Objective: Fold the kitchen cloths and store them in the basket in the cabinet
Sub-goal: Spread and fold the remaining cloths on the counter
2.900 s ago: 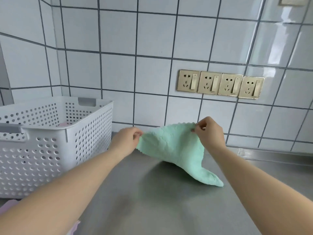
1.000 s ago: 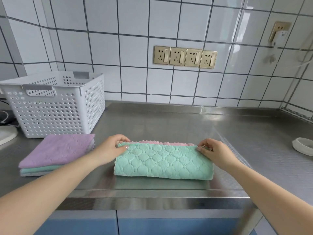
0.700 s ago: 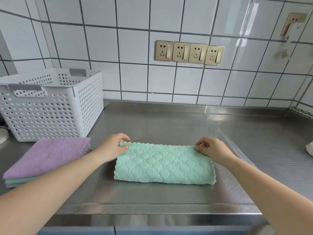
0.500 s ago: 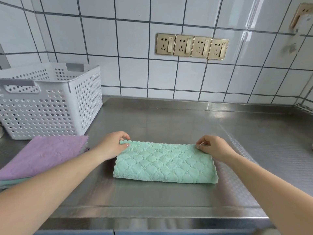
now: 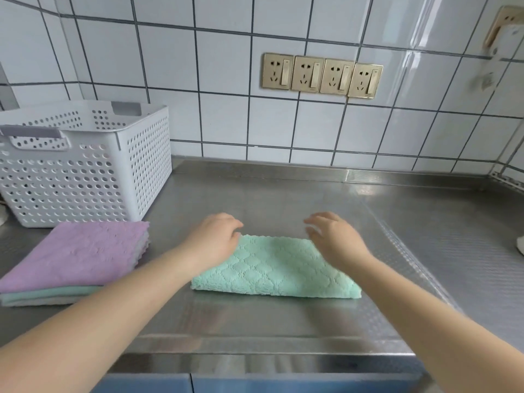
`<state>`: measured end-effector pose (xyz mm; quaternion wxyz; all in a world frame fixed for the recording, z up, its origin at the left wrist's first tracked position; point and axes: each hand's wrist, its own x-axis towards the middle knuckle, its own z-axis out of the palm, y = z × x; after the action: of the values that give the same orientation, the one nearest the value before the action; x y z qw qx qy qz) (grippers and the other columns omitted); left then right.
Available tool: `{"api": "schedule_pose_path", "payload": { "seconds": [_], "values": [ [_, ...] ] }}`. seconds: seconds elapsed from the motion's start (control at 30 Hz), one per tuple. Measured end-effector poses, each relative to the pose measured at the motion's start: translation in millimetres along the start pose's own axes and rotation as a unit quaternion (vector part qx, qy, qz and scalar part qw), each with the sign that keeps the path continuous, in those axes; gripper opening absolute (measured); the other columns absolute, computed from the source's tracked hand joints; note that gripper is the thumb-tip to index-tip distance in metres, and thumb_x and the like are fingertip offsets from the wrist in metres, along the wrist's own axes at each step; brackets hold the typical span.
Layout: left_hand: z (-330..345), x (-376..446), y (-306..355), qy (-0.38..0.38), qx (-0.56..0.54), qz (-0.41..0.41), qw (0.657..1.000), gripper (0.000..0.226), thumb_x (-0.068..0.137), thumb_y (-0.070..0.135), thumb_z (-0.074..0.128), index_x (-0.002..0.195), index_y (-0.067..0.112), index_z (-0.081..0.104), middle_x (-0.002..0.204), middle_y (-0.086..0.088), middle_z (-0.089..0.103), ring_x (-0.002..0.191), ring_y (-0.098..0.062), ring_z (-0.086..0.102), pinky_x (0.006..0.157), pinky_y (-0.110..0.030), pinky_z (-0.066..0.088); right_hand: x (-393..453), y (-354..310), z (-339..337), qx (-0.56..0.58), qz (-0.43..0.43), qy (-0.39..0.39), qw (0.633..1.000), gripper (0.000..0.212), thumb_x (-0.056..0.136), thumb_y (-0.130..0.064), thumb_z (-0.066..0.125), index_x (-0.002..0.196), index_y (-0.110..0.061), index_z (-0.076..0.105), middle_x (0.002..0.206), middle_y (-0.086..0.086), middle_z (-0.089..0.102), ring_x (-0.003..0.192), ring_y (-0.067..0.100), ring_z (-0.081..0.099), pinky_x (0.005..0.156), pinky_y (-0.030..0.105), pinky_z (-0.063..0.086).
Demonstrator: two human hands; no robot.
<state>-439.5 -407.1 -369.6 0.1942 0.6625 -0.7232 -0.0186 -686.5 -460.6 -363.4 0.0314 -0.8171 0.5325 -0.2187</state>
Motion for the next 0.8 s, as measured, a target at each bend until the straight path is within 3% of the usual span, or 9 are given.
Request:
{"api": "schedule_pose_path", "payload": {
  "seconds": [0.07, 0.17, 0.27, 0.43, 0.6, 0.8],
  "values": [
    [16, -6, 27, -0.031, 0.007, 0.028, 0.999, 0.036, 0.096, 0.017, 0.039, 0.127, 0.012, 0.055, 0.134, -0.006, 0.053, 0.126, -0.025, 0.047, 0.104, -0.034, 0.036, -7, -28, 21, -0.028, -0.018, -0.076, 0.997, 0.040, 0.097, -0.033, 0.040, 0.136, -0.025, 0.046, 0.150, 0.000, 0.035, 0.136, 0.020, 0.034, 0.111, 0.042, 0.025],
    [39, -14, 48, -0.069, 0.047, 0.027, 0.996, 0.039, 0.096, 0.015, 0.033, 0.133, 0.010, 0.046, 0.143, -0.007, 0.044, 0.135, -0.022, 0.037, 0.109, -0.034, 0.029, -21, -51, 50, -0.051, -0.013, -0.134, 0.990, 0.043, 0.099, -0.033, 0.030, 0.141, -0.025, 0.035, 0.156, -0.002, 0.020, 0.145, 0.015, 0.012, 0.113, 0.052, 0.008],
    [55, -25, 46, -0.079, 0.072, 0.014, 0.994, 0.047, 0.100, 0.026, 0.027, 0.147, 0.016, 0.028, 0.157, 0.001, 0.020, 0.145, -0.016, 0.015, 0.116, -0.037, 0.013, -33, -45, 64, -0.079, -0.008, -0.147, 0.986, 0.048, 0.099, -0.045, 0.020, 0.144, -0.030, 0.027, 0.158, -0.002, 0.014, 0.145, 0.016, 0.008, 0.112, 0.054, 0.008],
    [54, -33, 25, -0.110, 0.087, -0.027, 0.990, 0.058, 0.098, 0.047, 0.019, 0.151, 0.025, 0.011, 0.159, 0.003, 0.000, 0.146, -0.015, -0.003, 0.118, -0.038, -0.002, -41, -16, 55, -0.112, 0.024, -0.167, 0.979, 0.067, 0.089, -0.068, 0.013, 0.148, -0.036, 0.011, 0.159, -0.001, 0.004, 0.146, 0.016, 0.000, 0.113, 0.052, 0.004],
    [48, -37, 5, -0.121, 0.099, -0.055, 0.986, 0.067, 0.094, 0.059, 0.019, 0.151, 0.026, 0.008, 0.159, -0.001, -0.004, 0.146, -0.018, -0.005, 0.117, -0.038, -0.003, -47, 9, 43, -0.125, 0.052, -0.174, 0.975, 0.077, 0.081, -0.076, 0.008, 0.148, -0.038, 0.007, 0.159, -0.005, -0.001, 0.146, 0.016, -0.003, 0.113, 0.056, 0.002],
    [37, -44, 3, -0.113, 0.098, -0.061, 0.987, 0.062, 0.097, 0.052, 0.022, 0.151, 0.023, 0.013, 0.160, -0.002, 0.001, 0.147, -0.019, -0.002, 0.118, -0.040, -0.001, -46, 22, 33, -0.137, 0.063, -0.187, 0.971, 0.073, 0.085, -0.073, 0.014, 0.148, -0.036, 0.013, 0.159, -0.007, 0.004, 0.146, 0.015, -0.001, 0.111, 0.061, -0.001]
  ]
}}
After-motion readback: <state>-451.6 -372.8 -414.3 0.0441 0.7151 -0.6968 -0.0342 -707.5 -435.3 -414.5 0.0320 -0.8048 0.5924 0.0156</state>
